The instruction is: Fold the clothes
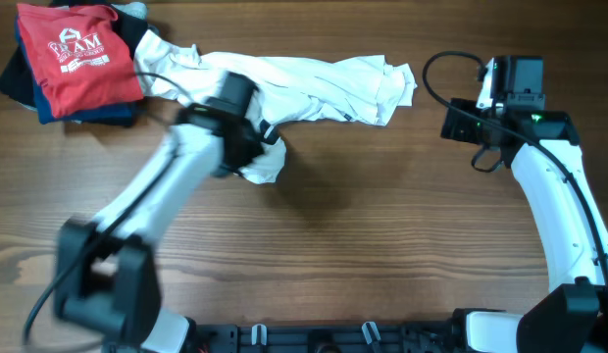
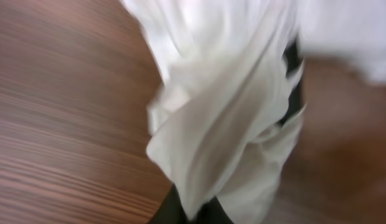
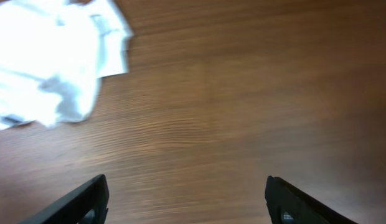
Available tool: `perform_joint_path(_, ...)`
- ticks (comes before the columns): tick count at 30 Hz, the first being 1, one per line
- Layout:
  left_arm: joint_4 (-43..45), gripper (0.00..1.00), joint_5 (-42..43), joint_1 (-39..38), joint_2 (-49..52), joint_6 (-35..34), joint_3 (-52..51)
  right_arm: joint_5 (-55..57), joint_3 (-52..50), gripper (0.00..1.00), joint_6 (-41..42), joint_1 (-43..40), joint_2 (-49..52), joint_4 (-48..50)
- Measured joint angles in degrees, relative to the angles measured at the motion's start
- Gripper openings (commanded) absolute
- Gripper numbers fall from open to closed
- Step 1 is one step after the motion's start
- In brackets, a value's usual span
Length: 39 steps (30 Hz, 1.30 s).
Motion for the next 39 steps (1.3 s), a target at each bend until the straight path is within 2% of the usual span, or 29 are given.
perform_joint_path(4, -1.31, 0.04, -4.46, 15.41, -15.37, 0.24, 2.93, -12.41, 0.00, 0.76, -7.19, 0.15, 3.37, 2.73)
perform_joint_path(6, -2.05, 0.04, -5.53, 21.03, -17.11, 0.24, 3.19, -16.59, -0.07, 0.76, -10.29, 2.01, 9.14, 7.89)
perform_joint_path(11, -4.31, 0.04, -8.11, 24.00, -14.45, 1.49, 3.13, -18.75, 0.22, 0.78, -13.07, 8.50, 20.20, 25.62)
perform_joint_path(17, -4.33, 0.05, -9.94, 24.61, -14.45, 1.73, 3.13, -18.05, 0.28, 0.74, -13.73, 10.80, 29.05, 31.43)
perform_joint_path(18, -4.33, 0.04, -9.99, 24.61, -14.45, 1.73, 3.13, -18.05, 0.28, 0.70, -13.79, 10.80, 29.42, 31.89)
perform_joint_path(19, -4.33, 0.04, -10.01, 24.61, -14.45, 1.73, 3.13, -18.05, 0.28, 0.61, -13.92, 10.82, 29.66, 32.15)
perform_joint_path(21, -4.33, 0.04, -10.01, 24.61, -14.45, 1.73, 3.13, -18.51, 0.28, 0.20, -14.36, 10.93, 30.12, 32.61)
perform_joint_path(22, -4.33, 0.04, -10.01, 24.61, -14.45, 1.73, 3.13, -18.97, 0.28, 0.04, -14.32, 11.02, 30.25, 32.68)
perform_joint_path(26, -4.33, 0.05, -10.03, 24.61, -14.45, 1.73, 3.13, -21.64, 0.28, 0.04, -14.34, 11.02, 30.38, 32.33)
perform_joint_path(30, -4.35, 0.05, -10.19, 24.61, -14.45, 1.73, 3.13, -23.61, 0.28, 0.04, -13.40, 11.02, 27.61, 25.57)
perform_joint_path(33, -4.28, 0.05, -10.19, 24.61, -14.45, 1.73, 3.13, -23.04, 0.02, 0.04, -10.51, 11.04, 14.56, 25.99)
perform_joint_path(34, -4.28, 0.04, -10.19, 24.61, -14.45, 1.75, 3.13, -19.02, 0.48, 0.04, -8.48, 11.23, 4.28, 31.01)
perform_joint_path(36, -4.31, 0.04, -10.19, 24.61, -14.45, 1.75, 3.13, -11.63, 1.66, 0.04, -7.21, 11.28, -3.52, 40.44)
perform_joint_path(39, -4.31, 0.04, -10.21, 24.61, -14.45, 1.73, 3.08, -4.83, 2.10, 0.04, -6.71, 10.47, -1.33, 51.25)
